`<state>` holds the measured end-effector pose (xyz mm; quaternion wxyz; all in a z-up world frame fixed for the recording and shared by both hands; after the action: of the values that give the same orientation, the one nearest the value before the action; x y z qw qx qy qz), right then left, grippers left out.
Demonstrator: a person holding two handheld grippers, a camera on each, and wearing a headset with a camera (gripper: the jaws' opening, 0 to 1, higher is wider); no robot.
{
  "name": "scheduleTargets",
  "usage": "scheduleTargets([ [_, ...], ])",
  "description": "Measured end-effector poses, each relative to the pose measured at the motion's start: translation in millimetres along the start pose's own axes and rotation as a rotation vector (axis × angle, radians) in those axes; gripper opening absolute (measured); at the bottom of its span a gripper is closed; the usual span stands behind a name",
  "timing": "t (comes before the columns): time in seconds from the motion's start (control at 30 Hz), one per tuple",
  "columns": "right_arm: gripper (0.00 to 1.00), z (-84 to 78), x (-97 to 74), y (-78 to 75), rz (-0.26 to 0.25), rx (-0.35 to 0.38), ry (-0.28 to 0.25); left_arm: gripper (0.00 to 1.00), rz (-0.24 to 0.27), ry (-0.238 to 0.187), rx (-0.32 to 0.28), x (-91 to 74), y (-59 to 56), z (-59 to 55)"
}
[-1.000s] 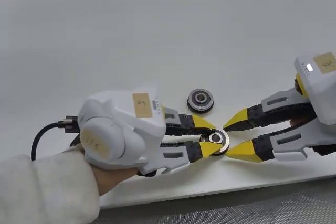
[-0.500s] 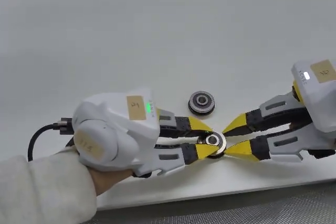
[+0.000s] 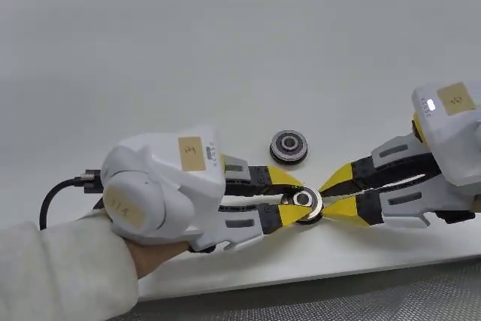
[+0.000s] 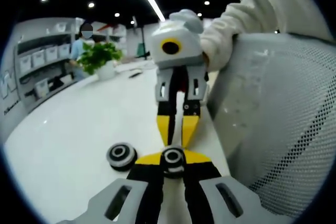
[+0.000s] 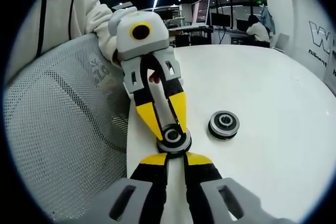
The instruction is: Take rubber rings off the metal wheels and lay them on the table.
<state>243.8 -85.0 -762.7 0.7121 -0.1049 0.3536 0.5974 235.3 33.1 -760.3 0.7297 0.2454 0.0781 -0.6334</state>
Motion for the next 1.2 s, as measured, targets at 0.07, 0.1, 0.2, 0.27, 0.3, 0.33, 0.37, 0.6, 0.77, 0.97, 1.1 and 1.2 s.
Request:
scheduleTargets([
  [0.07, 0.08, 1.1, 0.5, 0.3, -0.006, 0.012, 0.007, 0.14, 0.002, -0.001, 0.001, -0.4, 0.0, -0.4],
  [0.1, 0.08, 1.6, 0.9, 0.3, -0.009, 0.016, 0.010, 0.14, 0.002, -0.001, 0.001, -0.6, 0.2, -0.6],
  [0.2, 0.04, -0.4, 2.6, 0.1, -0.008, 0.029, 0.031, 0.14, 0.005, -0.003, -0.001, -1.2, 0.5, -1.2],
  [0.27, 0.03, -0.8, 3.0, 0.1, -0.010, 0.027, 0.028, 0.14, 0.006, -0.005, -0.001, -1.3, 0.2, -1.6],
  [0.3, 0.03, -0.7, 2.9, -0.1, -0.011, 0.028, 0.029, 0.14, 0.006, -0.005, -0.002, -1.2, 0.3, -1.5],
  [0.33, 0.03, -0.7, 2.8, -0.2, -0.014, 0.021, 0.031, 0.14, 0.007, -0.004, 0.000, -1.3, 0.3, -1.5],
  [0.37, 0.02, -0.7, 2.7, -0.2, -0.016, 0.022, 0.031, 0.14, 0.007, -0.004, 0.001, -1.3, 0.6, -1.5],
  [0.6, 0.00, 0.9, 1.7, -2.1, -0.029, 0.049, 0.021, 0.14, 0.011, -0.005, 0.001, -1.7, 1.5, -2.2],
  [0.77, 0.00, 2.1, -0.3, -4.2, -0.043, 0.088, 0.014, 0.14, 0.012, -0.005, 0.002, -1.6, 2.2, -2.6],
  [0.97, 0.00, 3.0, -0.5, -5.1, -0.034, 0.140, -0.002, 0.14, 0.011, -0.008, 0.003, -2.0, 2.0, -3.3],
  [1.1, 0.00, 2.2, -2.6, -7.6, -0.005, 0.282, -0.049, 0.14, 0.010, -0.010, 0.003, -2.2, 2.0, -3.6],
  [1.2, 0.00, 0.2, -4.1, -9.6, 0.026, 0.385, -0.090, 0.14, 0.011, -0.019, -0.001, -2.9, 2.0, -4.9],
])
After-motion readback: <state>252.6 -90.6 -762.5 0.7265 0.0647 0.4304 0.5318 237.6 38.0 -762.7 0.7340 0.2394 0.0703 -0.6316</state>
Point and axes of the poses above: the centre of the closed fingertips' face, and the gripper's own axes: x roughly forward along the fingers, y roughly to its left, z roughly out of its top, the point moved 7 cm from there along -x, roughly backward along the fingers, and after that the axes turned 13 degrees about x, right-handed, at the moved point
